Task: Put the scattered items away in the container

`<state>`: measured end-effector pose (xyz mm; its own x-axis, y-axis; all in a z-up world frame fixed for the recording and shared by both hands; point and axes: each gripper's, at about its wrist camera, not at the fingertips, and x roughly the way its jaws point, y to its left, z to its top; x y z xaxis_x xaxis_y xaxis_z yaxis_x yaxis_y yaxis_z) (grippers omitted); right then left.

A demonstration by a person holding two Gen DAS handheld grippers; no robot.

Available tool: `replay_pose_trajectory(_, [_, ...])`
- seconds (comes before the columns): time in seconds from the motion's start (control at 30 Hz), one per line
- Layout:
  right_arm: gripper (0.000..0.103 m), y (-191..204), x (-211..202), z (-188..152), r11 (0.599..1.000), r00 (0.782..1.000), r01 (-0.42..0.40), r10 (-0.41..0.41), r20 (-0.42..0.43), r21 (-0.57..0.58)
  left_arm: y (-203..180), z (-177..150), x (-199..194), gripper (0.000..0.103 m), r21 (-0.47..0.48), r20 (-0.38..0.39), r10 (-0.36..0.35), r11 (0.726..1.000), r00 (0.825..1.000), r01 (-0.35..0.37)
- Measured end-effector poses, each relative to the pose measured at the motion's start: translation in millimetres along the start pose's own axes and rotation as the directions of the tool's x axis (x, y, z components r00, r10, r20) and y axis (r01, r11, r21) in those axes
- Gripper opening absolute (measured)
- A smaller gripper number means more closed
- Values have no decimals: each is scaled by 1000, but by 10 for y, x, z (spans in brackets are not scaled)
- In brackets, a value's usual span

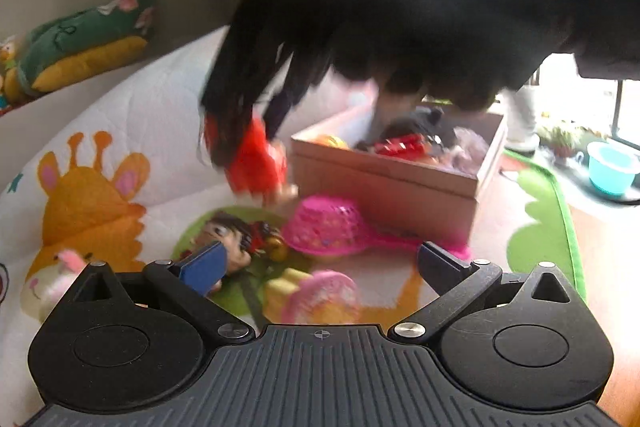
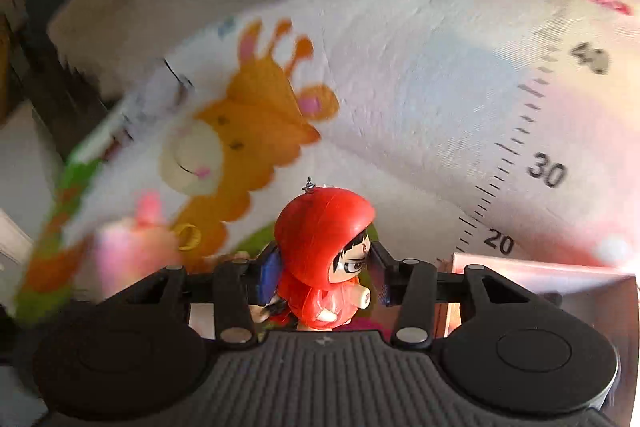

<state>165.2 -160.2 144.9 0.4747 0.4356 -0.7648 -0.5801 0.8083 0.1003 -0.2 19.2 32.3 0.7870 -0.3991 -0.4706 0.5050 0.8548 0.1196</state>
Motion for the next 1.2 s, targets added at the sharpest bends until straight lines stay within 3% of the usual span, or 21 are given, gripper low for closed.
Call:
replay_pose_trajectory(0.1, [45,-135,-375,-213,998,997,-36,32,70,56,-87,42,33,103,-24,-19,11,1000,1000,-12])
replay_pose_trajectory(0.2, [46,-314,-766,-517,992,990,-50,34,135,118,-275,166,42,103,2,10,-9,1000,1000,9])
replay_pose_trajectory(0.33, [46,-541,-1163,-991,983,980,9,-45,196,181,-695,286,221,103,130,27,-71,989,997,67])
replay_pose_trajectory(0.47, [46,-732,-1327,-1509,966,977,51,-102,189,255,-658,304,318,103,165,4,27,986,1000,-27])
replay_pose_trajectory(0.63, [46,-802,-1086,-1942,947,990,-16,-30,137,319,-611,327,439,103,212,-21,151,967,988,-143])
replay_pose_trajectory(0.77, [45,-697,-759,-2052,943,988,-109,70,135,314,-574,345,536,103,251,-36,248,940,968,-232])
replay_pose_trajectory(0.83, [46,-606,-696,-2057,953,985,-112,69,159,281,-553,340,562,103,258,-47,281,930,959,-260])
replay_pose_trajectory(1.03, [53,-386,-589,-2085,975,981,-75,34,191,210,-463,195,428,103,162,-113,224,965,968,-204])
replay_pose_trajectory(1.2, [71,-201,-603,-2221,989,973,51,-80,215,137,-388,75,316,103,77,-163,170,984,972,-159])
